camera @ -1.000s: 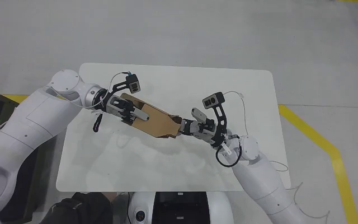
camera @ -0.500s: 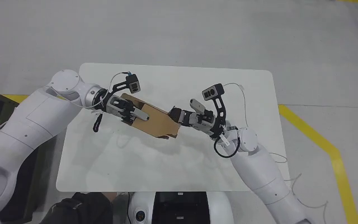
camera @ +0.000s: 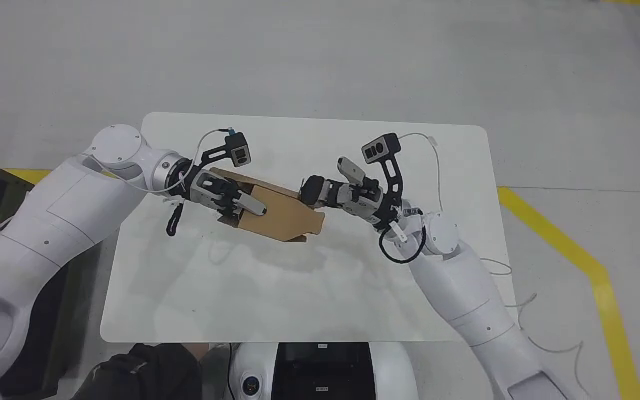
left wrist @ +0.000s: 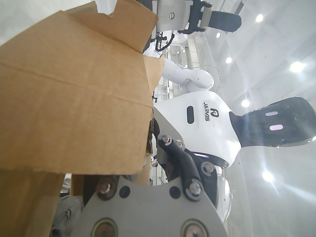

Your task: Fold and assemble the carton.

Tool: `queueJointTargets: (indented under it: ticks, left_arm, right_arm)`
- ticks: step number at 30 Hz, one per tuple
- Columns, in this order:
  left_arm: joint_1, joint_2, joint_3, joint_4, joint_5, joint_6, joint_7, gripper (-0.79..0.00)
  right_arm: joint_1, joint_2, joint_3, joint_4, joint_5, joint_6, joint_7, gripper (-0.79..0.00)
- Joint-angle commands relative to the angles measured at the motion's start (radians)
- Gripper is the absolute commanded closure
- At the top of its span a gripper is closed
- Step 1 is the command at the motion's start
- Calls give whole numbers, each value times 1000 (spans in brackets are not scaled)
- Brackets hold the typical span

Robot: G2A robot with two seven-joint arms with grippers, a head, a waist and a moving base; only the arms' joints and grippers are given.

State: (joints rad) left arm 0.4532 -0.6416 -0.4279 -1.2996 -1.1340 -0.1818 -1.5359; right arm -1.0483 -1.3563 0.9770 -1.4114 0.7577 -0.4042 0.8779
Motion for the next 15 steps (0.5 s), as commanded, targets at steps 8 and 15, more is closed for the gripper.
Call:
queueJointTargets:
  ticks: [8,15]
  left_arm:
    - [0,0,0,0,0,0,0,0]
    - [0,0,0,0,0,0,0,0]
  right_arm:
    - [18,-10,-12,17,0,4,9,-785]
    - [42,-22,-41,40,-8,9,26,-785]
